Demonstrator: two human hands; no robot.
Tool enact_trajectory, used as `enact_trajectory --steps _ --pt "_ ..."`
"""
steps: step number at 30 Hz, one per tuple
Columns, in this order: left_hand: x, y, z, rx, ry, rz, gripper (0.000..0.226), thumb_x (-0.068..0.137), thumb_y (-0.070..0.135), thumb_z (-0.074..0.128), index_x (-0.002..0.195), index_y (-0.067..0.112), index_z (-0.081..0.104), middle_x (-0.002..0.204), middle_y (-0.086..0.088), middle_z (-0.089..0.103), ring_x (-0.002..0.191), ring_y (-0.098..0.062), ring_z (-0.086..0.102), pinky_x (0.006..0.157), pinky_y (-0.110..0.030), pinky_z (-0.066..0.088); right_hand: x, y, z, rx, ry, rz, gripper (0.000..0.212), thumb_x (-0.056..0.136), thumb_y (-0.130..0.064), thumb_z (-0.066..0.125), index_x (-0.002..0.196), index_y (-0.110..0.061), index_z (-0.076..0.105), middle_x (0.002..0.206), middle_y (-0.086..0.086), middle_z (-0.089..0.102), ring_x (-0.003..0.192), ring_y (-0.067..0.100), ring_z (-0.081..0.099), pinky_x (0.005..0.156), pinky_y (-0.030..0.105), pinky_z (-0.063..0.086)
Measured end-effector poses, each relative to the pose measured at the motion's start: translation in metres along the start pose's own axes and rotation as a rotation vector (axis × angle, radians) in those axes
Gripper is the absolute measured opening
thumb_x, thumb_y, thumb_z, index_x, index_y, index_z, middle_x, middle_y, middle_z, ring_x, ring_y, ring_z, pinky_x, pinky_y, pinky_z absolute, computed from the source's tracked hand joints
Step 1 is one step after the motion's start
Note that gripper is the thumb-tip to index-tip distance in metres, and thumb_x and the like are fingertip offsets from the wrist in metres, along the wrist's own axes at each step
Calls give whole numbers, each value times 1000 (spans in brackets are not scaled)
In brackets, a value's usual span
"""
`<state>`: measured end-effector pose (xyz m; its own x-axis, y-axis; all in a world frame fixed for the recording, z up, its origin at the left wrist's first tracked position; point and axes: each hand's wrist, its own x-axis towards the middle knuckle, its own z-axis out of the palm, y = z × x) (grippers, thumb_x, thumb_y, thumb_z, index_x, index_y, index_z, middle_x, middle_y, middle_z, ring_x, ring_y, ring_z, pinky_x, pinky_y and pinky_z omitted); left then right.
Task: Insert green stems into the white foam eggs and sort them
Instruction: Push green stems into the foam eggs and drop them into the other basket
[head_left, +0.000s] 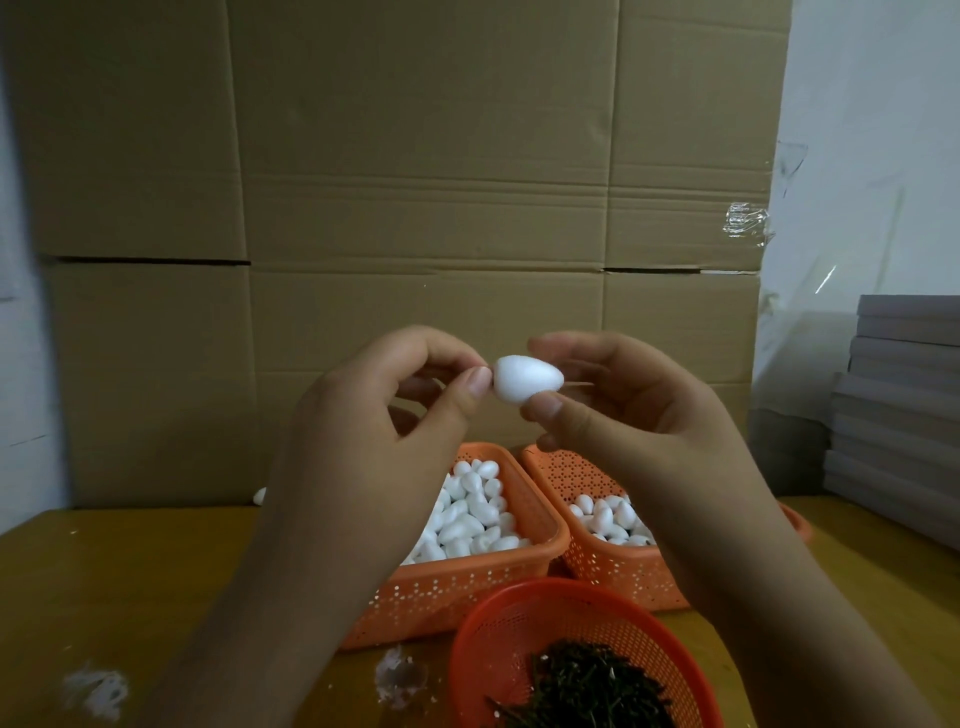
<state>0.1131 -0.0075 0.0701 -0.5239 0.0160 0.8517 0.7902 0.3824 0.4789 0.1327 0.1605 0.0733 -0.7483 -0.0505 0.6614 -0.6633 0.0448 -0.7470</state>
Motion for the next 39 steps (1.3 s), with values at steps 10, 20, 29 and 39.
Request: enact_trajectory --steps 10,20,29,39 --pt "0 0 1 -17 -5 -27 10 90 39 65 80 38 67 85 25 68 84 4 63 68 -7 45 -1 -1 2 -4 -48 36 31 74 -24 68 105 -20 68 90 2 74 75 15 71 61 22 55" --pt "-1 5 -1 -60 8 31 7 82 34 62 81 40 66 87 24 68 87 2 64 69 -10 48 0 2 3 55 -67 103 33 77 -28 64 107 -18 70 89 2 74 74 12 70 58 20 53" --pt "0 10 -5 -22 30 112 10 83 29 64 83 38 68 88 19 68 87 -2 65 66 -11 49 0 10 6 139 -110 103 32 75 -26 67 107 -22 71 92 2 73 82 14 70 65 22 54" --pt "0 0 1 -97 -82 -98 22 82 48 50 81 35 68 79 18 69 73 0 64 62 -14 49 -3 1 10 -182 81 -204 26 72 -29 78 96 -33 69 93 -4 68 85 6 64 75 28 57"
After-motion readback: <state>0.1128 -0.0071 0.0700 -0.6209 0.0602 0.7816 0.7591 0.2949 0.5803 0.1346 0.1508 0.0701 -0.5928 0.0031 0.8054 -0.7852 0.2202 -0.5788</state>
